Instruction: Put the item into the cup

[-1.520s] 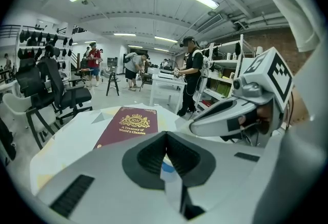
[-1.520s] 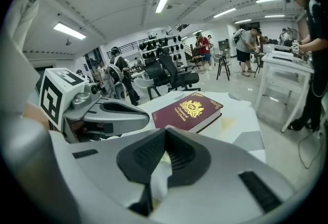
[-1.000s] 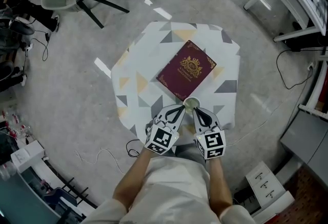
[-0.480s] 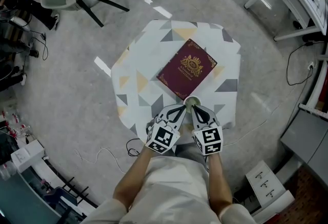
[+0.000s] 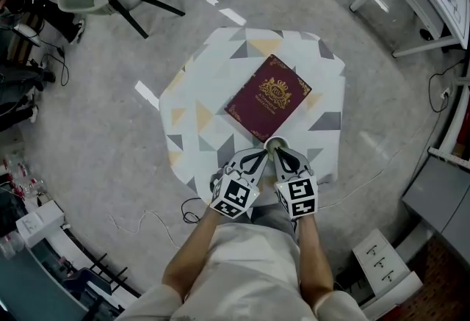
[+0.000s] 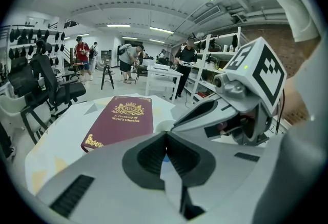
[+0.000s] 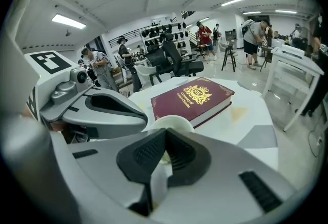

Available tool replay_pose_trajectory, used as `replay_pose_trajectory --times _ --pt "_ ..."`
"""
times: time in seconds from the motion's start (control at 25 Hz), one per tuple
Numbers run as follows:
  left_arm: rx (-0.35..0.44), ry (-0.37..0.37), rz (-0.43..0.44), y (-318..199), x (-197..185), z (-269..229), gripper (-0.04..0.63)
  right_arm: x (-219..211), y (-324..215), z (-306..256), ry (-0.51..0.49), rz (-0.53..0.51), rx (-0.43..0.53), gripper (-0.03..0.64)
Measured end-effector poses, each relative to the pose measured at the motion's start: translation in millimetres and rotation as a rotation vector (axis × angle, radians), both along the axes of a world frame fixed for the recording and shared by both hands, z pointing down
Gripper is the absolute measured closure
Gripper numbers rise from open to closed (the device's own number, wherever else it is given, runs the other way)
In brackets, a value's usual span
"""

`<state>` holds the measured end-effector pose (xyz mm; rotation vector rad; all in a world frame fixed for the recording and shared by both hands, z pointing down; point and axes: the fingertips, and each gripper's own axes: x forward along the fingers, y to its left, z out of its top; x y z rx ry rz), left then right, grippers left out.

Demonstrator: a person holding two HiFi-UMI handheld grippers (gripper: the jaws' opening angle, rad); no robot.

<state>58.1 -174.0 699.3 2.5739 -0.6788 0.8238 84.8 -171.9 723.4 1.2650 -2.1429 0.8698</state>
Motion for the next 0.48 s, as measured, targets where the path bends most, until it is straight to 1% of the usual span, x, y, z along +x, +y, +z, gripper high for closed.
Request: replay_pose_trajectory --times 0.48 --pt "-0.006 -0.002 0.016 1.9 2.2 1.9 0.581 -3.6 -1.9 2.4 0.034 -0.014 0.003 0.607"
